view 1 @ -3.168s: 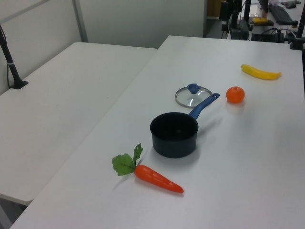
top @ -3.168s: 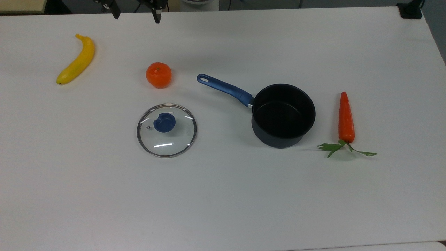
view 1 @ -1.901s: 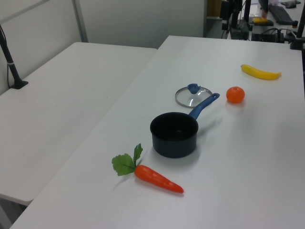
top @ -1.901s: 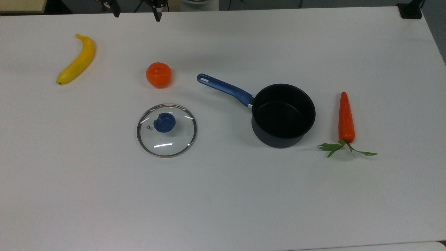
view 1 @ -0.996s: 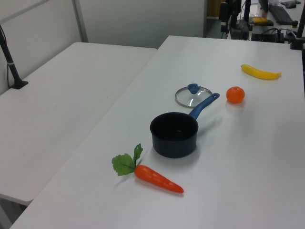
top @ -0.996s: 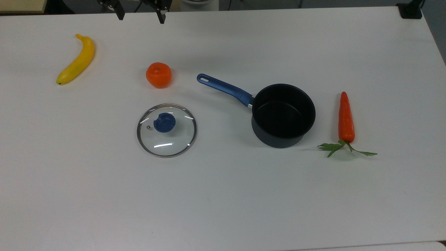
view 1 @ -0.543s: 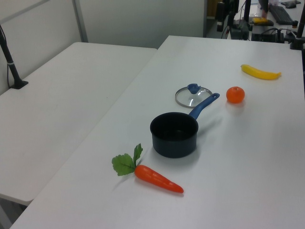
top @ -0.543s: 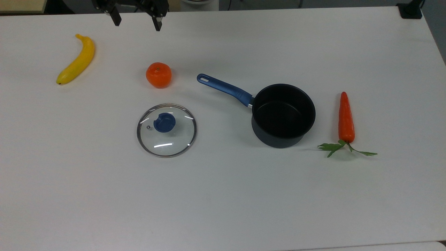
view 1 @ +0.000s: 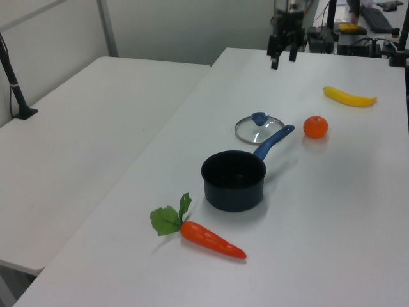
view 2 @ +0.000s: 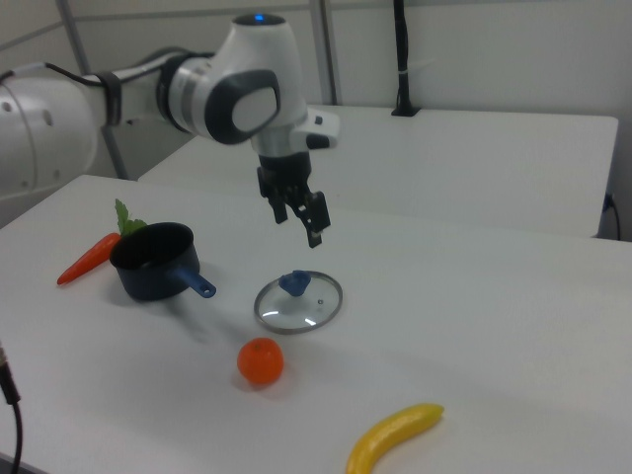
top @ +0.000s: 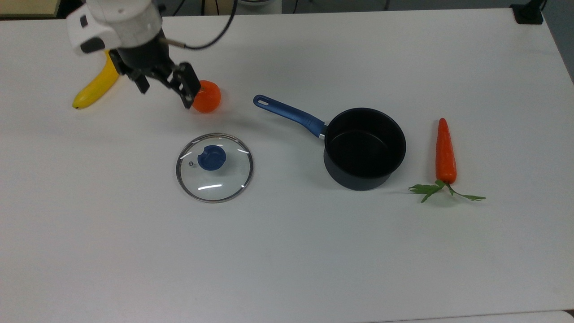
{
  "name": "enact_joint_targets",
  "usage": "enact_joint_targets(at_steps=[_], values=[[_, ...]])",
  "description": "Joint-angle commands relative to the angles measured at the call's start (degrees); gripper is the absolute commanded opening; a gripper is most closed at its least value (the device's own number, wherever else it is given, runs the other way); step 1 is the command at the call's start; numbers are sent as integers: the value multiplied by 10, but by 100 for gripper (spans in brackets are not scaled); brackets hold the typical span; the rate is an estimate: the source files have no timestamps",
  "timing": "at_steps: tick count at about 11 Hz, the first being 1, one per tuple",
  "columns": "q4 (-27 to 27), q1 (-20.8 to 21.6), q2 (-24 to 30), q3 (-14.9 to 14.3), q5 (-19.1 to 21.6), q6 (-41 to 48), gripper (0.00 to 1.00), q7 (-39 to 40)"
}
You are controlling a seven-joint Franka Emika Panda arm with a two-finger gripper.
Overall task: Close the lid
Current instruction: 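Move the gripper down to the blue knob of the glass lid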
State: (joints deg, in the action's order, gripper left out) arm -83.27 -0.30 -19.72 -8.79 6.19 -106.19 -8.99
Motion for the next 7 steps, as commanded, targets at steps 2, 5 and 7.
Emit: enact_joint_targets(at_steps=[2, 5, 7], values=[[-9, 18, -43, 4, 8, -71, 100, -63], [-25, 34, -68, 4, 4, -103, 100, -82], [-43, 38, -76, 4, 1, -112, 100, -80]])
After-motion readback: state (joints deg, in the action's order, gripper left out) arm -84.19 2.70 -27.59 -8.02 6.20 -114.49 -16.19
